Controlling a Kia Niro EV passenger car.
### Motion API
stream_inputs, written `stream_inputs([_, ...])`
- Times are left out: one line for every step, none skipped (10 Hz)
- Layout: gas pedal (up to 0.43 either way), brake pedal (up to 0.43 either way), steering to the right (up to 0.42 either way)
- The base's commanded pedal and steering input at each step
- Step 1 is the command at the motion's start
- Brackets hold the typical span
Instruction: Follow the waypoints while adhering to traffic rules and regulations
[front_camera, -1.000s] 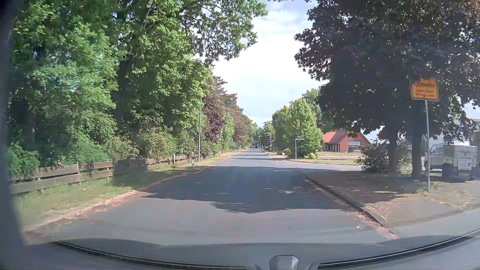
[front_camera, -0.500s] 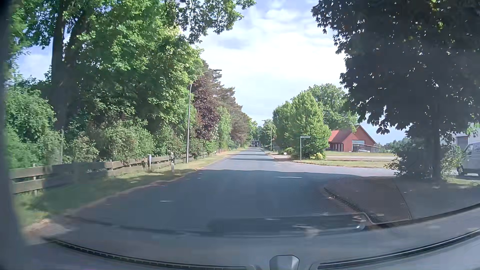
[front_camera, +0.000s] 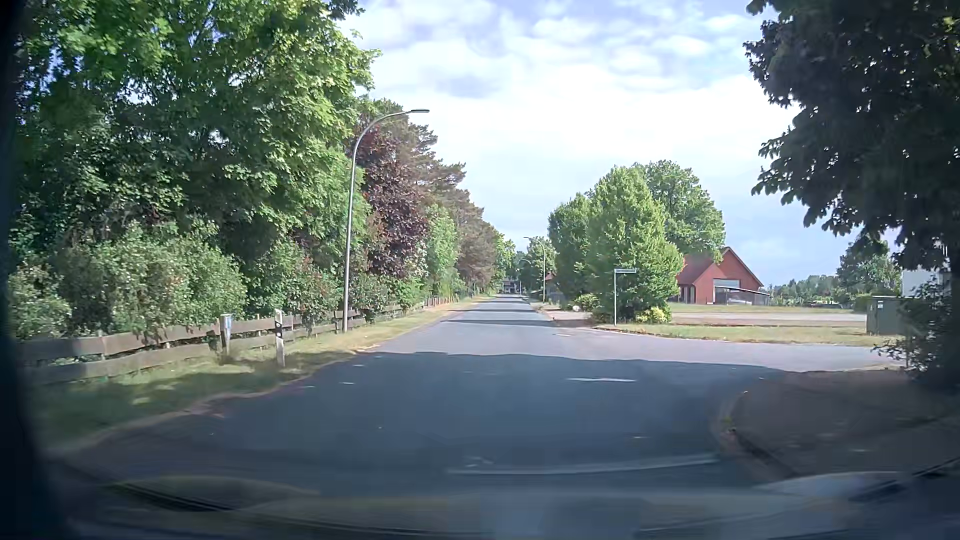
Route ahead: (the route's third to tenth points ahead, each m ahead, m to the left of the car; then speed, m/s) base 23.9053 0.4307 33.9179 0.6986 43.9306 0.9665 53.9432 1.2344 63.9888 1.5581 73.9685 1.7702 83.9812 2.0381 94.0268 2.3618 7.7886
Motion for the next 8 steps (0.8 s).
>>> stream_inputs([0.110, 0.006, 0.004])
stream_inputs([0.138, 0.006, 0.004])
stream_inputs([0.169, 0.006, 0.004])
stream_inputs([0.197, 0.006, 0.004])
stream_inputs([0.228, 0.006, 0.004])
stream_inputs([0.260, 0.006, 0.004])
stream_inputs([0.287, 0.006, 0.004])
stream_inputs([0.299, 0.006, 0.004])
